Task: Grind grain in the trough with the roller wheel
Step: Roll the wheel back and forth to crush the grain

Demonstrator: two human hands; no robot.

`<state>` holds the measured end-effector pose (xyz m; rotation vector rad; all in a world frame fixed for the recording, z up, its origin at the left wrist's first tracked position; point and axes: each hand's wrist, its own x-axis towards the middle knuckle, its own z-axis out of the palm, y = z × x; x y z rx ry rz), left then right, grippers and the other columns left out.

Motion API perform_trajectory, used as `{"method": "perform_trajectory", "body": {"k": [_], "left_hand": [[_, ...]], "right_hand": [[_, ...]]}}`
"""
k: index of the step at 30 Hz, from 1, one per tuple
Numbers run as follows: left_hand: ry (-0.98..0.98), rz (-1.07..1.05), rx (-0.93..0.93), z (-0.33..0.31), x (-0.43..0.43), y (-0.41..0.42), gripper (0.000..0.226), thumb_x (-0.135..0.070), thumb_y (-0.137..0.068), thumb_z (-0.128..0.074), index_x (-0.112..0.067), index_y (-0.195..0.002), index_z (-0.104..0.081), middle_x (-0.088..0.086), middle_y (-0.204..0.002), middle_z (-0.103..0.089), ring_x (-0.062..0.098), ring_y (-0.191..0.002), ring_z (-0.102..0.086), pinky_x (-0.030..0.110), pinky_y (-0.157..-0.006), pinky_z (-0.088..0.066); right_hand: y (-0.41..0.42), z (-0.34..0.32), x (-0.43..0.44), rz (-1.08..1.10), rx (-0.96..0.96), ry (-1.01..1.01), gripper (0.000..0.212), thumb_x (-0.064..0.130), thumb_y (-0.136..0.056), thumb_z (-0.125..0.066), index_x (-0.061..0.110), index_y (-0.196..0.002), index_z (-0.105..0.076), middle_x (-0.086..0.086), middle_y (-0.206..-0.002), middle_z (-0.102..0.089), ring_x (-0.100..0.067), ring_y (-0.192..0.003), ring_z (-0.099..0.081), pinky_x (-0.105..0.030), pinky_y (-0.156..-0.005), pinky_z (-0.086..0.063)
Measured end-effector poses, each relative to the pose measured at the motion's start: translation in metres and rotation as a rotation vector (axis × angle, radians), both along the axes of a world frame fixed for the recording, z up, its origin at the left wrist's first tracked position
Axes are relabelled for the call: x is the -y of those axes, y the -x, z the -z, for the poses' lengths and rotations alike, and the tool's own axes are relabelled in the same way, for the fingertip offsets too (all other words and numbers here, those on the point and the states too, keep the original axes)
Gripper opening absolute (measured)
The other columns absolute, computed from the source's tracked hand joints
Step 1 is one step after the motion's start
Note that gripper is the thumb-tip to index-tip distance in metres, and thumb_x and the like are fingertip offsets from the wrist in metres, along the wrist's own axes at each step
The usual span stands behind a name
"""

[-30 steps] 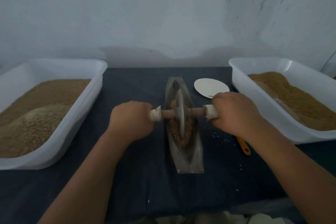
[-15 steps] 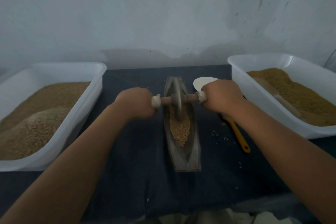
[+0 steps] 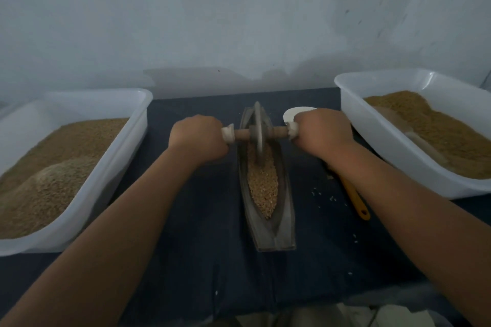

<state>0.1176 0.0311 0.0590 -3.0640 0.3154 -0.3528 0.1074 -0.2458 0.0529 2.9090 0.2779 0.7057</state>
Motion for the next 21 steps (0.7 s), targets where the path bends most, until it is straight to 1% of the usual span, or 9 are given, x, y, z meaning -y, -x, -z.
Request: {"method": "perform_trajectory", "body": {"k": [3, 6, 8, 9, 12, 14, 16, 18, 21], "left_hand": [[-0.042, 0.069, -0.071, -0.008, -0.003, 0.015, 0.03, -0.051, -0.086, -0.059, -0.025, -0.07, -0.059, -0.007, -0.072, -0.061, 0.019, -0.066, -0.061, 0.033, -0.062, -0.05], [-0.075, 0.163, -0.273, -0.008, -0.015, 0.041, 0.018, -0.04, -0.08, -0.064, -0.027, -0.068, -0.058, -0.007, -0.068, -0.062, 0.011, -0.063, -0.06, 0.029, -0.057, -0.046], [-0.071, 0.199, -0.356, -0.005, -0.022, 0.05, 0.016, -0.039, -0.074, -0.064, -0.026, -0.067, -0.059, -0.008, -0.063, -0.062, 0.007, -0.058, -0.059, 0.025, -0.05, -0.04], [-0.063, 0.201, -0.377, -0.004, -0.023, 0.049, 0.017, -0.04, -0.073, -0.064, -0.025, -0.067, -0.06, -0.008, -0.062, -0.062, 0.006, -0.057, -0.059, 0.024, -0.049, -0.038], [-0.066, 0.159, -0.373, -0.006, -0.016, 0.029, 0.021, -0.04, -0.08, -0.065, -0.022, -0.069, -0.06, -0.008, -0.068, -0.062, 0.009, -0.062, -0.059, 0.027, -0.054, -0.042], [-0.064, 0.096, -0.223, -0.009, -0.006, 0.01, 0.023, -0.042, -0.081, -0.063, -0.023, -0.069, -0.059, -0.007, -0.07, -0.061, 0.014, -0.063, -0.058, 0.03, -0.059, -0.047], [-0.091, 0.041, -0.052, -0.016, 0.004, -0.004, 0.028, -0.047, -0.08, -0.062, -0.023, -0.068, -0.057, -0.006, -0.07, -0.06, 0.017, -0.061, -0.056, 0.032, -0.06, -0.047], [-0.122, 0.047, 0.013, -0.02, 0.01, -0.007, 0.03, -0.05, -0.081, -0.063, -0.023, -0.068, -0.056, -0.005, -0.07, -0.058, 0.019, -0.06, -0.055, 0.031, -0.059, -0.045], [-0.1, 0.109, -0.098, -0.019, 0.001, 0.013, 0.023, -0.045, -0.08, -0.063, -0.024, -0.071, -0.058, -0.007, -0.071, -0.06, 0.018, -0.064, -0.06, 0.031, -0.06, -0.046]], "right_hand": [[0.013, 0.003, 0.007, -0.002, -0.126, -0.049, 0.03, 0.044, -0.082, -0.061, 0.024, -0.063, -0.051, 0.007, -0.059, -0.051, -0.012, -0.052, -0.047, -0.025, -0.049, -0.033], [0.043, 0.0, 0.02, -0.007, -0.461, -0.018, 0.028, 0.057, -0.07, -0.053, 0.03, -0.065, -0.06, 0.008, -0.062, -0.061, -0.009, -0.058, -0.058, -0.029, -0.05, -0.04], [0.056, -0.002, 0.026, -0.026, -0.554, -0.031, 0.029, 0.059, -0.064, -0.049, 0.032, -0.065, -0.061, 0.01, -0.06, -0.062, -0.006, -0.057, -0.06, -0.029, -0.049, -0.04], [0.056, -0.001, 0.026, -0.034, -0.533, -0.028, 0.03, 0.06, -0.064, -0.048, 0.033, -0.065, -0.06, 0.011, -0.06, -0.061, -0.005, -0.056, -0.059, -0.029, -0.049, -0.04], [0.034, 0.005, 0.017, -0.041, -0.318, -0.014, 0.031, 0.058, -0.076, -0.049, 0.03, -0.066, -0.055, 0.009, -0.063, -0.057, -0.01, -0.058, -0.055, -0.03, -0.053, -0.042], [0.013, 0.009, 0.01, -0.037, -0.173, -0.061, 0.033, 0.051, -0.086, -0.052, 0.025, -0.065, -0.051, 0.008, -0.063, -0.053, -0.015, -0.059, -0.052, -0.031, -0.056, -0.044], [0.0, 0.012, 0.007, -0.015, -0.083, -0.088, 0.034, 0.045, -0.089, -0.052, 0.022, -0.064, -0.051, 0.007, -0.06, -0.051, -0.017, -0.056, -0.051, -0.032, -0.056, -0.045], [-0.003, 0.015, 0.007, 0.006, -0.098, -0.106, 0.032, 0.043, -0.091, -0.054, 0.021, -0.067, -0.056, 0.006, -0.063, -0.055, -0.019, -0.059, -0.055, -0.032, -0.058, -0.048], [0.016, 0.014, 0.013, 0.014, -0.212, -0.107, 0.03, 0.048, -0.088, -0.055, 0.026, -0.067, -0.057, 0.008, -0.065, -0.057, -0.013, -0.06, -0.054, -0.029, -0.053, -0.039]]}}
